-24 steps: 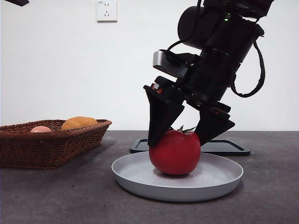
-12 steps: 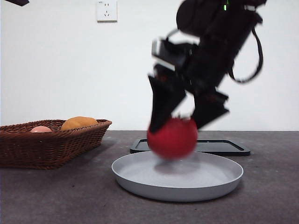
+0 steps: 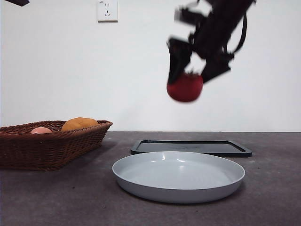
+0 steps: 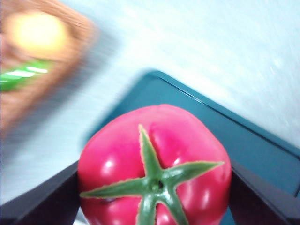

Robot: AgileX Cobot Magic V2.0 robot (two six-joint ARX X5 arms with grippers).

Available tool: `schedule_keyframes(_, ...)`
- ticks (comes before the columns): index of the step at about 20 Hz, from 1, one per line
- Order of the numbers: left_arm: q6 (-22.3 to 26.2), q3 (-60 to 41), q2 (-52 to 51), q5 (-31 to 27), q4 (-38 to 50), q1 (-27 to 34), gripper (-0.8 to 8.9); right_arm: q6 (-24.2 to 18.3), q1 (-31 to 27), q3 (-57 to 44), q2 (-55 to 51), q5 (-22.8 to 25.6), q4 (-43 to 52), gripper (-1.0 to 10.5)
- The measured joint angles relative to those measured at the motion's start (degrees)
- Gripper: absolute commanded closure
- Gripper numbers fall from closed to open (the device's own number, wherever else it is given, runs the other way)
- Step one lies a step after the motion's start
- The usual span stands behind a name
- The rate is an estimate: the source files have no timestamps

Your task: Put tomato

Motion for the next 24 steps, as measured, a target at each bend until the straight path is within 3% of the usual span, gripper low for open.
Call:
schedule_keyframes(8, 0.0, 0.0, 0.0, 0.0, -0.3, 0.0, 3.45, -0.2, -2.3, 1.0, 13.7, 0.0, 6.0, 7.0)
schedule_keyframes(13, 0.0, 0.0, 0.0, 0.0, -0.3, 0.0, 3.45, -0.2, -2.5, 1.6, 15.2, -0.1, 6.4, 7.0)
schedule_keyframes(14, 0.0, 0.0, 0.0, 0.0, -0.3, 0.0, 3.45, -0.2, -2.5, 1.6, 15.2, -0.1, 6.4, 6.8)
schedule_keyframes(18, 0.0, 0.0, 0.0, 0.0, -0.3, 0.0, 3.45, -0.2, -2.5, 1.6, 15.2, -0.1, 5.9, 4.1)
schedule_keyframes(24, 0.0, 0.0, 0.0, 0.0, -0.3, 0.0, 3.45, -0.2, -2.4, 1.6, 7.9, 0.0, 3.0, 3.9)
